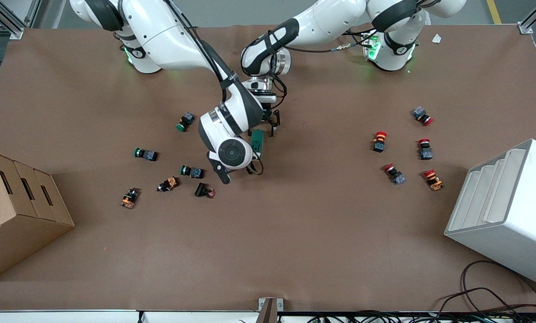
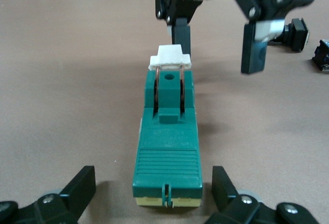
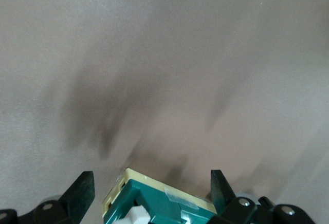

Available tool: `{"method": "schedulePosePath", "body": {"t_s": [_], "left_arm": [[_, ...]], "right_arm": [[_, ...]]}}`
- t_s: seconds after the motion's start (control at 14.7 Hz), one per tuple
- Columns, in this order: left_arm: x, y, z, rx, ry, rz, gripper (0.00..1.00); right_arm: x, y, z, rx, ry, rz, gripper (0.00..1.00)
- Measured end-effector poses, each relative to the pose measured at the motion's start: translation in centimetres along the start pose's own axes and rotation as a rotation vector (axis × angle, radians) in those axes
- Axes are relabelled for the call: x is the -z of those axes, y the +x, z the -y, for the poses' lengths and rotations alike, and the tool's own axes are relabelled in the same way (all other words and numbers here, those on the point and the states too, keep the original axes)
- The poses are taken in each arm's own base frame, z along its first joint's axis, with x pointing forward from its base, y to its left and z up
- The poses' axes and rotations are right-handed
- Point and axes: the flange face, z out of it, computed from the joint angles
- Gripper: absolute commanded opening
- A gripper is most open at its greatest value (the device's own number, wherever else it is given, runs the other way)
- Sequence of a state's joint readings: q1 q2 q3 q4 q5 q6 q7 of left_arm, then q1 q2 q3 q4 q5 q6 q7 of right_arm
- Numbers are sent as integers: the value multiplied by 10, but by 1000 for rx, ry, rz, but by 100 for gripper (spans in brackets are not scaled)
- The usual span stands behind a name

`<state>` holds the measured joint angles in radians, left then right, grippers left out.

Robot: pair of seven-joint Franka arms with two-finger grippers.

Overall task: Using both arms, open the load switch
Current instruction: 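Push the white handle down onto the switch body with the right gripper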

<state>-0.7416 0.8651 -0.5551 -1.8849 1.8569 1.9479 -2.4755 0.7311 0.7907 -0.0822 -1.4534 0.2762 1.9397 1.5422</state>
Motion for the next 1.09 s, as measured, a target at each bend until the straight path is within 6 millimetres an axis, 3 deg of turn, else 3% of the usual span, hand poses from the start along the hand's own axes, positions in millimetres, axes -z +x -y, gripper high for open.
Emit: {"method": "schedulePosePath", "body": {"t_s": [0.27,0.75,1.09], "left_arm": [[0,0,0,0,0,0,100],[0,0,0,0,0,0,100],[0,0,0,0,0,0,100]], "right_arm": [[-2,-16,-6,23,-46,-1,100],[24,-31,-27,47,-147,22,100],[4,-54,-39,81,-210,30,100]]}}
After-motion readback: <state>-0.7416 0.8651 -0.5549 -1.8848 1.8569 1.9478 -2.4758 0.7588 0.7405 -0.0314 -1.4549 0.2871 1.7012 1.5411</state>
